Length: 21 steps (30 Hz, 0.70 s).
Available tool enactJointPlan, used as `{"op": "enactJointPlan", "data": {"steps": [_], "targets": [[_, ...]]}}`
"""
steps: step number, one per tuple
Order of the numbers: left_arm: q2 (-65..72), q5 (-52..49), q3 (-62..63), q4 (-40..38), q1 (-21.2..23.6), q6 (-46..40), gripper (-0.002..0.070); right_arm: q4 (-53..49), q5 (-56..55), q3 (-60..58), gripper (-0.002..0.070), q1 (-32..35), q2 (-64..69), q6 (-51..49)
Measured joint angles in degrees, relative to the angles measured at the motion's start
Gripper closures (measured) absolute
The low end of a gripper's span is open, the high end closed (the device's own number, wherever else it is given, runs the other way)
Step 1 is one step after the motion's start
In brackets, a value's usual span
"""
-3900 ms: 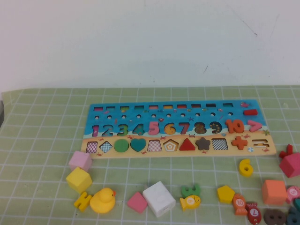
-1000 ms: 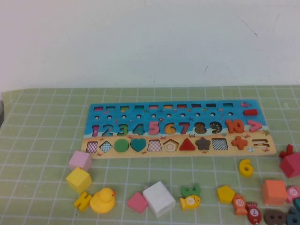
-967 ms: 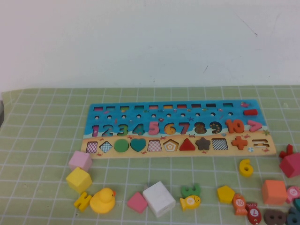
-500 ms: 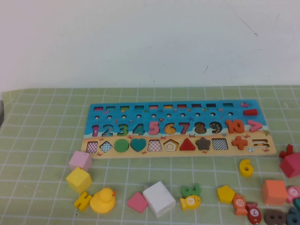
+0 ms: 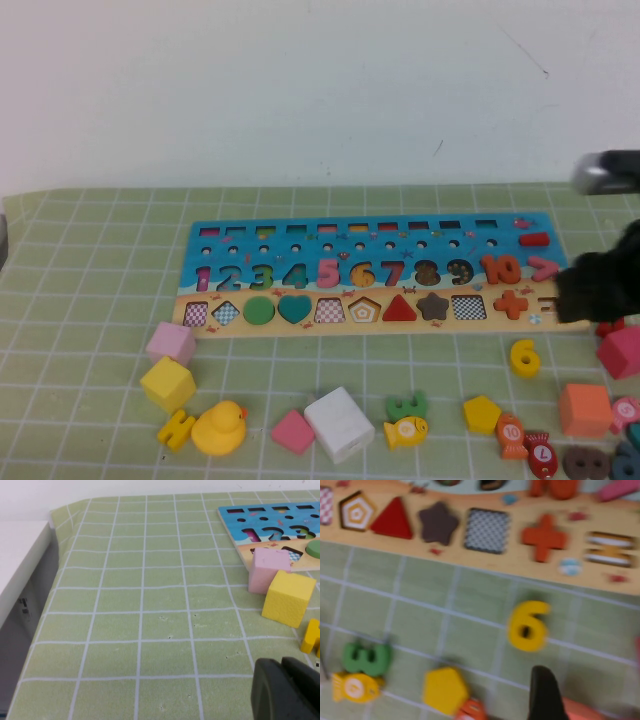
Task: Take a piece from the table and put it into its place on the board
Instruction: Pick up the "number 6"
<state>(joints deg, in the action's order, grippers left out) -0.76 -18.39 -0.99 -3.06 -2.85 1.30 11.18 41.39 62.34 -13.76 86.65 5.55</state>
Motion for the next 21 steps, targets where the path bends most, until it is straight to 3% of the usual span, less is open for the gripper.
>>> {"op": "enactJointPlan", "data": {"steps": [8,21], "targets": [[0.0,0.0,0.0,0.0,0.0,0.0,0.0677,-7.4,2.8,7.6,0.0276,-7.7,12.5,-10.3],[0.0,0.0,0.0,0.0,0.0,0.0,0.0677,-10.1,3.8,12.7,0.0276,-8.4,21.6,-14.8]]}}
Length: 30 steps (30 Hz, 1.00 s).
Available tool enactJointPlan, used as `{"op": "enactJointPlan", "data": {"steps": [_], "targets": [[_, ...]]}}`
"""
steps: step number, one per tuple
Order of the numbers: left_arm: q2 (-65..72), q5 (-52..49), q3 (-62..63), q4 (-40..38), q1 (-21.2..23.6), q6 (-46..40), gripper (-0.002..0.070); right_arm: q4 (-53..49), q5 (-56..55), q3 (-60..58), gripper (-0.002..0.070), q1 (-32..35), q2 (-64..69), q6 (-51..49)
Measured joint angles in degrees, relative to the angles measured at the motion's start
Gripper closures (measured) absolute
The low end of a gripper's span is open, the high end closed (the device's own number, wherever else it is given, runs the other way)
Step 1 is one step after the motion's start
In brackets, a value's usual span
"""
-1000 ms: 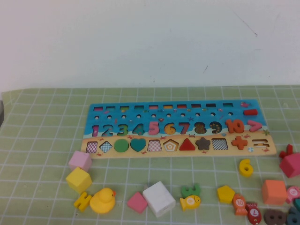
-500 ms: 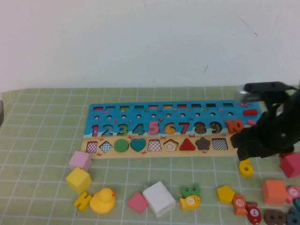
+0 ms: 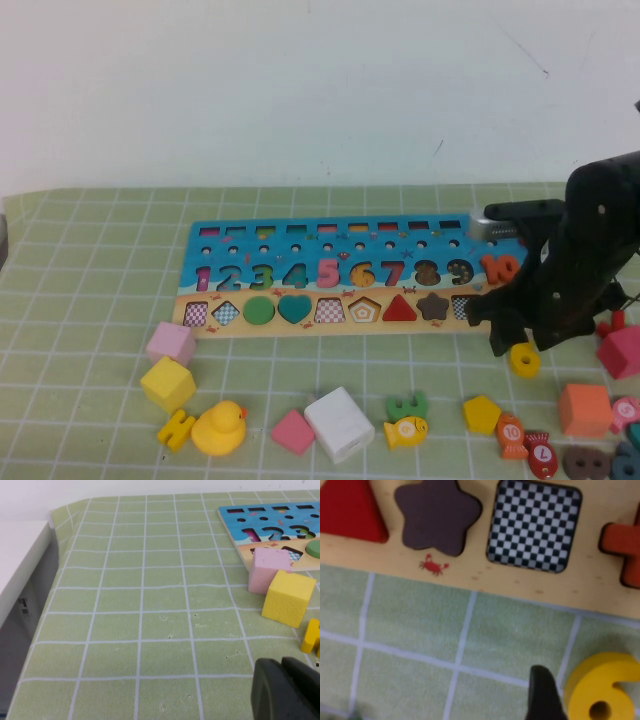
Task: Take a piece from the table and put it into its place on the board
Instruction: Pick up the "number 6", then place the "number 6" into the hole of the number 6
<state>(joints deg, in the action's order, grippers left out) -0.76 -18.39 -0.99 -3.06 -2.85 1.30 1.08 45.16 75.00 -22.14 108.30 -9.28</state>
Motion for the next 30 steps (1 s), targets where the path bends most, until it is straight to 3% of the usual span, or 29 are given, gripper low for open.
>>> {"op": "enactJointPlan", "data": {"steps": [6,11,21,30], "targets": [[0.0,0.0,0.0,0.0,0.0,0.0,0.0677,-0.3,1.0,0.1,0.0292,0.0,2.2,-0.8],[0.0,0.0,0.0,0.0,0.0,0.0,0.0677,-1.1,1.4,0.7,0.0399,0.0,2.8,-2.0],[0.0,0.0,0.0,0.0,0.0,0.0,0.0677,-0.1,3.9,5.6,0.0399,0.0,2.8,-1.1],[0.0,0.0,0.0,0.0,0.0,0.0,0.0677,14.4,-0.4,15.0,0.0399,-0.5,3.6,11.3]]}}
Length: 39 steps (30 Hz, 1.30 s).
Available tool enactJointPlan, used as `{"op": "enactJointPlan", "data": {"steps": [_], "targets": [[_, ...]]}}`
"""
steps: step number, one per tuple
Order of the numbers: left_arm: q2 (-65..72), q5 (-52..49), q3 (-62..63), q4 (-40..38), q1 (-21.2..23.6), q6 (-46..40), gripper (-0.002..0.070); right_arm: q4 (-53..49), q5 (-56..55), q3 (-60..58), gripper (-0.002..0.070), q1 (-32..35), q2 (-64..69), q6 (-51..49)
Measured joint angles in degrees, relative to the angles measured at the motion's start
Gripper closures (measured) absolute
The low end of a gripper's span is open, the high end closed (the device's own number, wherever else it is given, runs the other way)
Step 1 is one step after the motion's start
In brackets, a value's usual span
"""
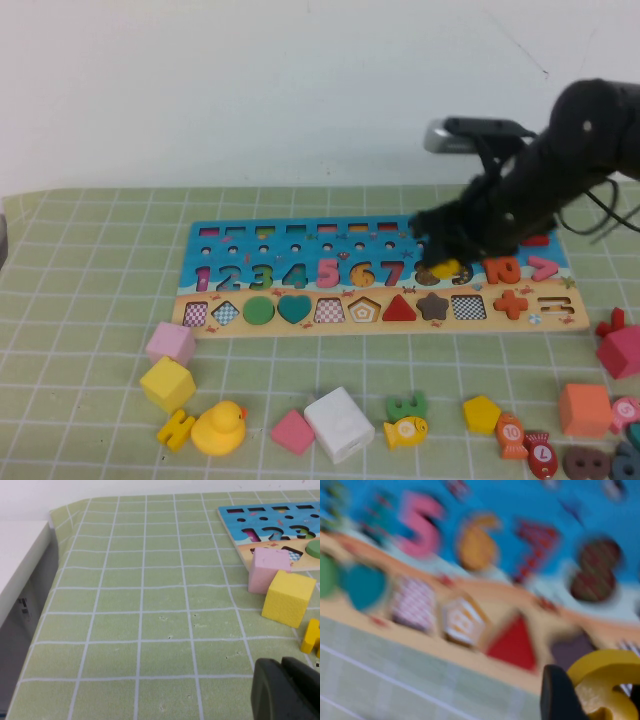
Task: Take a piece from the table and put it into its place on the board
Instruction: Place the "number 6" into the hole of the number 6
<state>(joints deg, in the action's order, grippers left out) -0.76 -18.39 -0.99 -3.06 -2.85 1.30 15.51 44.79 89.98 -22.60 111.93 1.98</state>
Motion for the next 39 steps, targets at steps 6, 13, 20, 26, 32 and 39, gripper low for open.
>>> {"op": "enactJointPlan", "data": {"steps": [6,13,20,26,32,39], "targets": [[0.0,0.0,0.0,0.0,0.0,0.0,0.0677,3.4,0.9,11.8,0.0399,-2.9,7.4,2.1],[0.0,0.0,0.0,0.0,0.0,0.0,0.0677,3.2,8.1,26.3,0.0399,-5.0,19.6,0.2],[0.0,0.0,0.0,0.0,0.0,0.0,0.0677,-0.8,12.1,35.8,0.0399,-5.6,25.8,-4.1],[0.0,0.0,0.0,0.0,0.0,0.0,0.0677,-2.0,13.0,36.4,0.0398,-5.7,26.7,-4.2],[0.0,0.0,0.0,0.0,0.0,0.0,0.0677,-3.1,13.8,36.4,0.0398,-6.4,27.1,-4.2],[0.0,0.0,0.0,0.0,0.0,0.0,0.0677,-5.3,14.0,36.5,0.0398,-7.1,27.1,-5.7]]}}
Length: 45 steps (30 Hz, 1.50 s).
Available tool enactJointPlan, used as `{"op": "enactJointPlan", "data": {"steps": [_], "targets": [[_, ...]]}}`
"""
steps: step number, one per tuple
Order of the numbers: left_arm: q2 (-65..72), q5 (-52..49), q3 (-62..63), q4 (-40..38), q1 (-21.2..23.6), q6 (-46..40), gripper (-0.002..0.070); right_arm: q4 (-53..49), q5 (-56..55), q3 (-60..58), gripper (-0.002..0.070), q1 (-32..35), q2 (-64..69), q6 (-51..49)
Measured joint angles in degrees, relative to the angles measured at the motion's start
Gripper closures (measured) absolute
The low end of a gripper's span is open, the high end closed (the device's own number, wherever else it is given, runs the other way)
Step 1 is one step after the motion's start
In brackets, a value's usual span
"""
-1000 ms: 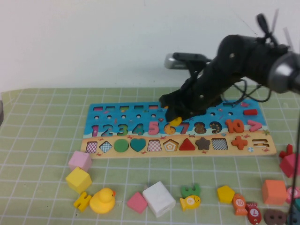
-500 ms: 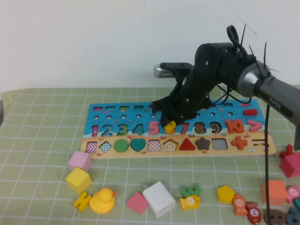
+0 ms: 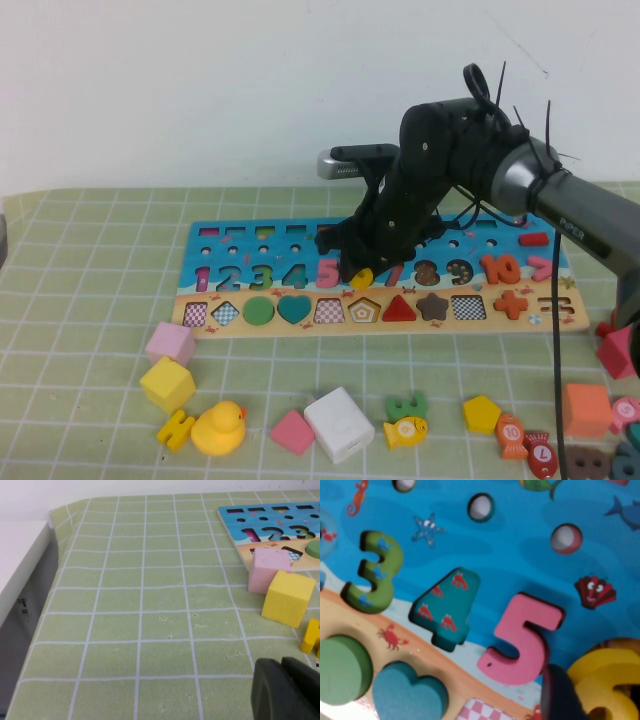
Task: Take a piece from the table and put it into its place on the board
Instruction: Place the "number 6" into the hole of the number 6
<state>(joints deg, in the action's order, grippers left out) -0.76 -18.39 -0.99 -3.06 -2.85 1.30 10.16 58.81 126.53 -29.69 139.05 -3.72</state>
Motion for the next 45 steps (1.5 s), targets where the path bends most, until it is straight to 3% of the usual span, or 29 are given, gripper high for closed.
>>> {"op": "enactJointPlan", "data": {"steps": [45], "targets": [[0.0,0.0,0.0,0.0,0.0,0.0,0.0677,-5.8,6.5,5.6,0.0398,-0.3,2.2,-8.7]]}}
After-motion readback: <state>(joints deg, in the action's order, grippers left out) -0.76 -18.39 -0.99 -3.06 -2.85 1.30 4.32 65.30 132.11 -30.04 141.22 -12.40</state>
